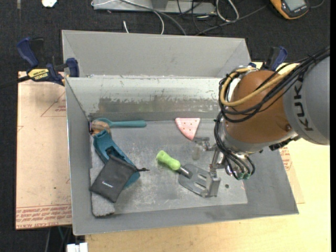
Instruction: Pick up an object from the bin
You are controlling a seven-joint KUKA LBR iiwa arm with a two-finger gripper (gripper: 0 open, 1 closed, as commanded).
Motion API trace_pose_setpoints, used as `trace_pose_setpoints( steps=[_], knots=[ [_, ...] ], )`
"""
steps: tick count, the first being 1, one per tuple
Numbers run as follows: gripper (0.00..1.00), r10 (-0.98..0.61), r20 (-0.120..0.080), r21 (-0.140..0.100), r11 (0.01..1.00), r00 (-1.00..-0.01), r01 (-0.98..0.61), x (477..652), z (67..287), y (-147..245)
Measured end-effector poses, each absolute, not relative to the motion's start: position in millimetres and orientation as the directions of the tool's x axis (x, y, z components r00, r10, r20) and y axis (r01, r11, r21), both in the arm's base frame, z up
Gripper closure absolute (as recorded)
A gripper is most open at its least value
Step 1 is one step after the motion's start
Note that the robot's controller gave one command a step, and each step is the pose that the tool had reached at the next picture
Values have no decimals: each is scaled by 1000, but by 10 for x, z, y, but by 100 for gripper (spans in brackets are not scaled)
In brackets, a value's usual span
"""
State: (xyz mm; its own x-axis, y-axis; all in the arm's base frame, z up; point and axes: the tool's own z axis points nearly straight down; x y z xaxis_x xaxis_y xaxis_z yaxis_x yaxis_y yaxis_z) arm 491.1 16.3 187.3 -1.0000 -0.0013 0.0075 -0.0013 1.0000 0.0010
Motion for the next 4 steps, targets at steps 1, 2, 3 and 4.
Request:
trace_pose_setpoints(
  steps=[1, 2, 3, 4],
  knots=[
    [0, -1, 0, 1, 1000, -1000, -1, 4928, 1907, 162],
    [0, -67, -5, 1, 998, -998, -67, 5230, 1469, 253],
    [0, 23, -2, 2, 1000, -1000, 23, 5190, 1159, 441],
    [0, -17, -6, 2, 1000, -1000, -17, 5965, 1098, 497]
  ],
)
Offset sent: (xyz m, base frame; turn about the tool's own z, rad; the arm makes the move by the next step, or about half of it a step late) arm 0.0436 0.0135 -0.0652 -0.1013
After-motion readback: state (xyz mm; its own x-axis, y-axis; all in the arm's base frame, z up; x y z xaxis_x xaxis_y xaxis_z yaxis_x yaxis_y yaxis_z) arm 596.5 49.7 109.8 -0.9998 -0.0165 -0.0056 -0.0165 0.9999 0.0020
